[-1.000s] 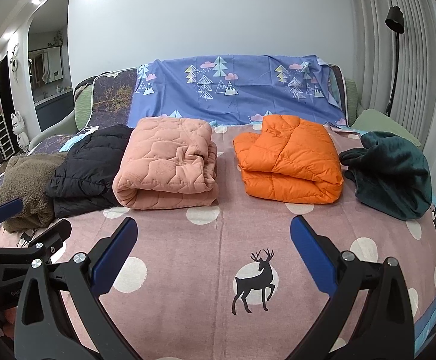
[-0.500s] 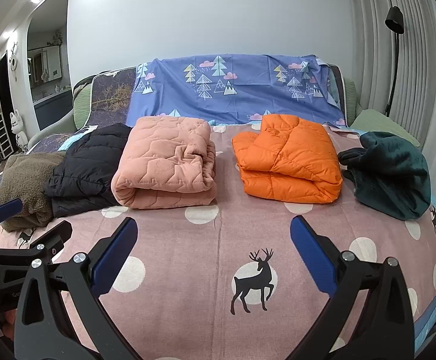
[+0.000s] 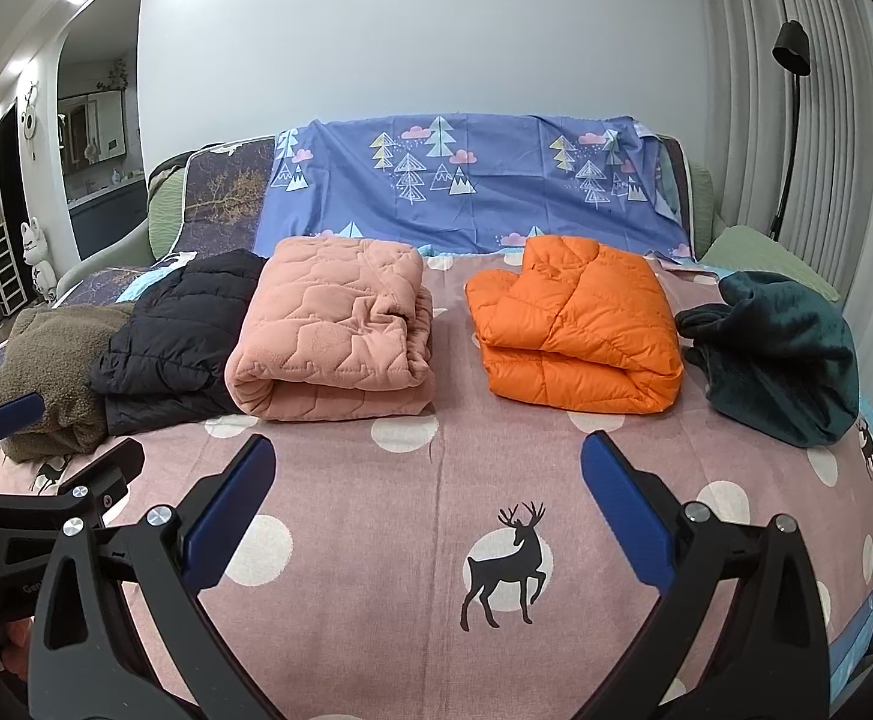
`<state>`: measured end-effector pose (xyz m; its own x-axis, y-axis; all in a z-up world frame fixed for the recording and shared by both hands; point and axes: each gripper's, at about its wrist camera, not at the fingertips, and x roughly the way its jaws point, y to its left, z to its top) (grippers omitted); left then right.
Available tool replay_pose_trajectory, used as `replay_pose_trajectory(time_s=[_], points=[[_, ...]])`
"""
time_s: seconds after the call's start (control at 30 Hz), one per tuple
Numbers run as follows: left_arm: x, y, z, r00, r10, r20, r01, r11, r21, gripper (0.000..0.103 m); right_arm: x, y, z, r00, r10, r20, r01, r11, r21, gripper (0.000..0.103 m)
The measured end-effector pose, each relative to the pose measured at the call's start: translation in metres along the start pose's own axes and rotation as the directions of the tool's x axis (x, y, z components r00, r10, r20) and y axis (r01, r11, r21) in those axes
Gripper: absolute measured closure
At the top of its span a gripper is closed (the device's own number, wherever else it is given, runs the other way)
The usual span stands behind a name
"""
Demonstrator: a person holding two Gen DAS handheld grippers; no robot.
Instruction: Fold large clothes
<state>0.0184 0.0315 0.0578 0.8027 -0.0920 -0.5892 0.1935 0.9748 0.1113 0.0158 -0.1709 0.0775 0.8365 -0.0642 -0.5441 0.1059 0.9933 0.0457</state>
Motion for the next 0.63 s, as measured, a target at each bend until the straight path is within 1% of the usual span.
replay_pose_trajectory(time_s=[0.63], points=[[-0.0009,0.0011,0.0013,1.000,-0.001,-0.005,0.001,1.000,0.003,0.002,-0.0010,-0.0023,0.0035,1.000,-0.004,-0.003,0.004,1.000,-0.006,0.001]])
